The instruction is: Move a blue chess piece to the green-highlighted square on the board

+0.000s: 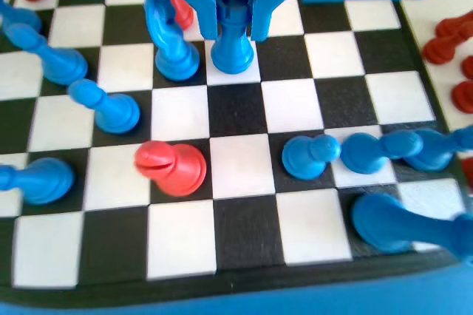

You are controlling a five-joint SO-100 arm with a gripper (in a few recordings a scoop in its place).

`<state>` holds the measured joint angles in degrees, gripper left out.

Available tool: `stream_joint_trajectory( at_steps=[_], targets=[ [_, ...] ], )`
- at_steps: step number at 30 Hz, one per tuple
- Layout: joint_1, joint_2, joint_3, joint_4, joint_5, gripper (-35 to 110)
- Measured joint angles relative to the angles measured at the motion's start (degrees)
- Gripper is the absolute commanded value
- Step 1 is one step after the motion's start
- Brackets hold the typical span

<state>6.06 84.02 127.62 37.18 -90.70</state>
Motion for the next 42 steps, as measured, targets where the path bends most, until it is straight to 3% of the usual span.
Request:
stream_joint_trajectory(
  at_steps=[10,42],
  targets=[
    [0.6,0.0,-13.4,12.0,1.8,1],
    [-1.5,-24.0,-44.2,16.6,11.6,1]
  ],
)
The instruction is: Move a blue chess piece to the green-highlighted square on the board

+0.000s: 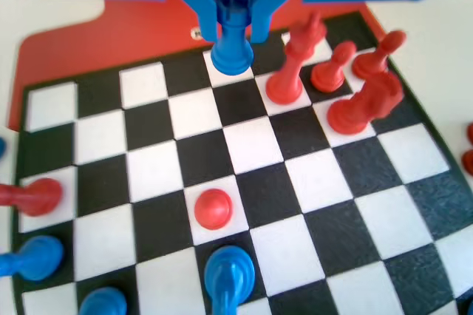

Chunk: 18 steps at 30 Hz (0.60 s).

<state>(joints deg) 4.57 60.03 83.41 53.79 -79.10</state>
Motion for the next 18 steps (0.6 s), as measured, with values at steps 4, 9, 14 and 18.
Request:
stream_joint_trajectory(
  at_steps=[4,9,14,18],
  targets=[
    [0.2,-1.9,-1.9,0.0,0.0,1],
    [0.1,-3.5,-4.0,0.0,0.0,1],
    [0.1,-5.0,-4.7,0.0,0.0,1],
    [0.1,-5.7,-4.7,0.0,0.0,1]
  ],
)
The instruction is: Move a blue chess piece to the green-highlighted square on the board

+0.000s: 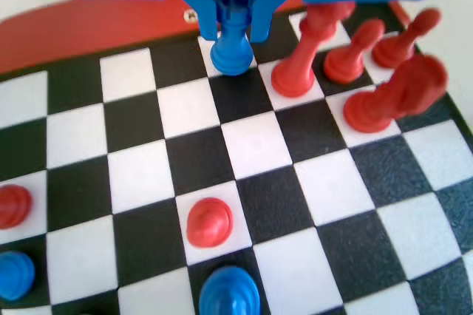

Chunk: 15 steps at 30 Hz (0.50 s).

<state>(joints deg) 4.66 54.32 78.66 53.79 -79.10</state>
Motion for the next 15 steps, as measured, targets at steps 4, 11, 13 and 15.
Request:
stream_joint_trajectory(
  at_steps=[4,11,13,15],
  targets=[
    [0.0,-0.8,0.0,-0.4,0.0,1],
    [0.0,-1.0,-1.0,-1.4,0.5,1],
    [0.0,-1.0,-1.0,-1.4,0.8,1],
    [0.0,-1.0,-1.0,-1.4,0.8,1]
  ],
)
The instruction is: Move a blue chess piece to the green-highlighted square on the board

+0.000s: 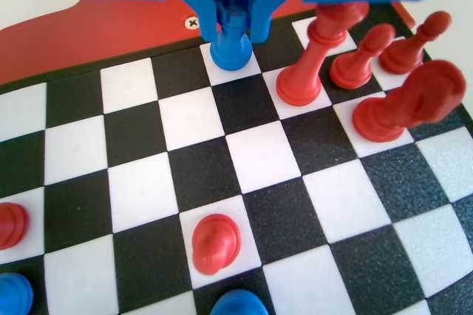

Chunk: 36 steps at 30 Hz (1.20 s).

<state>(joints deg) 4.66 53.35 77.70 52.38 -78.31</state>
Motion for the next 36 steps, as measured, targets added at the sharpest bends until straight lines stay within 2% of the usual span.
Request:
stream_joint_trajectory(
  at_steps=[10,23,36],
  targets=[
    [0.0,0.0,0.0,0.0,-0.4,12],
    [0.9,0.0,-0.2,1.1,-1.4,15],
    [0.2,2.4,-9.2,10.0,3.9,14]
  ],
)
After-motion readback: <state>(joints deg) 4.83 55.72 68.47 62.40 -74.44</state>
